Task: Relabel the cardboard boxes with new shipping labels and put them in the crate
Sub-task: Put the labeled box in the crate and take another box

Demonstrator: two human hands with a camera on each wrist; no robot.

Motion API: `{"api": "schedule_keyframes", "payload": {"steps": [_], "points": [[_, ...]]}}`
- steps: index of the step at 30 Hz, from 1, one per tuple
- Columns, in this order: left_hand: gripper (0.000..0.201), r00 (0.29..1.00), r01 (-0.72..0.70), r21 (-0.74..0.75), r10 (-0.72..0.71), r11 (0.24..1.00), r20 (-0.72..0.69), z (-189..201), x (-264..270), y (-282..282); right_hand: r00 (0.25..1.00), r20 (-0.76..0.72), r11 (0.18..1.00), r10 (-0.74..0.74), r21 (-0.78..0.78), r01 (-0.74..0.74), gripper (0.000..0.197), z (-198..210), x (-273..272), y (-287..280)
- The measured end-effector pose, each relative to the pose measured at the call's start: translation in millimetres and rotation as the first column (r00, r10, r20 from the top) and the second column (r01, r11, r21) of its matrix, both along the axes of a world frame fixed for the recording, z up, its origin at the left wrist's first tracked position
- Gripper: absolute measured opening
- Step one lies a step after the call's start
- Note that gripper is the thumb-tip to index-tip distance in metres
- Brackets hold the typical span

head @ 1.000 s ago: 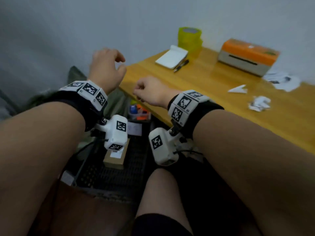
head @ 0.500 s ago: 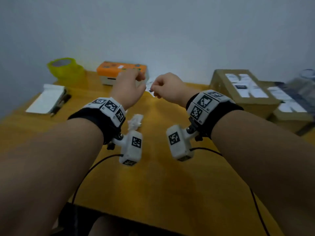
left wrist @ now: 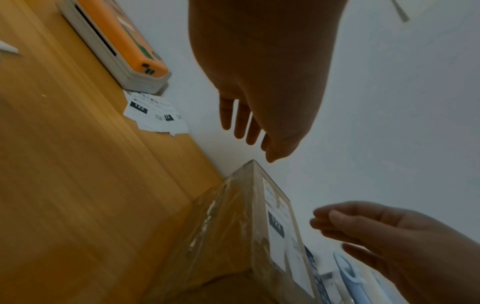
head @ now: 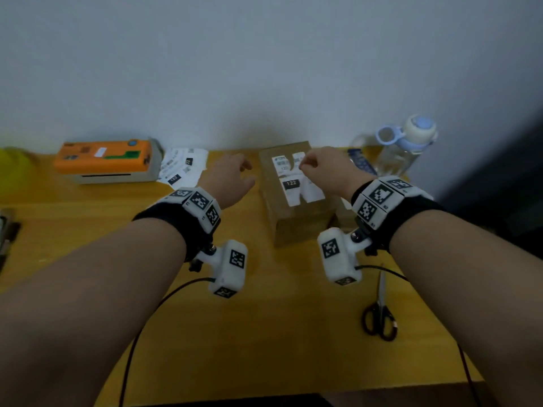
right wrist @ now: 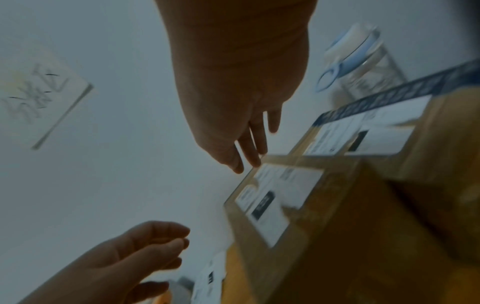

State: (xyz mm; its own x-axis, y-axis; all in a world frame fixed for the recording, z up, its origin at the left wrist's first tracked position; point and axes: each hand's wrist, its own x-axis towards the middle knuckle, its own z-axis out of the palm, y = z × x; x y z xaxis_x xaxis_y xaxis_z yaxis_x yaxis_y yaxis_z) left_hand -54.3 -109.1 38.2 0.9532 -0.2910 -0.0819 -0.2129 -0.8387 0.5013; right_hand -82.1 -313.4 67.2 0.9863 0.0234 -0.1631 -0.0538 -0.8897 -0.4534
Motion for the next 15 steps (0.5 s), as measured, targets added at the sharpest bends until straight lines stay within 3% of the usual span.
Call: {"api": "schedule_keyframes", "payload": {"steps": [4, 7, 12, 15], "points": [[0.039, 0.997, -0.029, 0.023, 0.031, 0.999, -0.065, -2, -1, -26, 0.992, -0.118, 0.996, -0.041, -0.086, 0.031, 0.027, -3, 1, -30], [0.042, 0.99, -0.066, 0.004, 0.066, 0.998, -0.121, -8, -2, -38, 0.979, -0.203, 0.994, 0.009, -0.101, -0.03, 0.031, -9, 3, -37], [0.054, 0.959, -0.127, -0.057, 0.108, 0.99, -0.263, -20, -5, -36, 0.967, -0.253, 0.999, 0.042, 0.042, -0.033, 0.042, -25, 4, -22], [0.066, 0.897, -0.185, -0.119, 0.119, 0.975, -0.426, -31, -5, -14, 0.974, -0.221, 0.996, 0.049, 0.082, -0.031, 0.04, -32, 4, 0]]}}
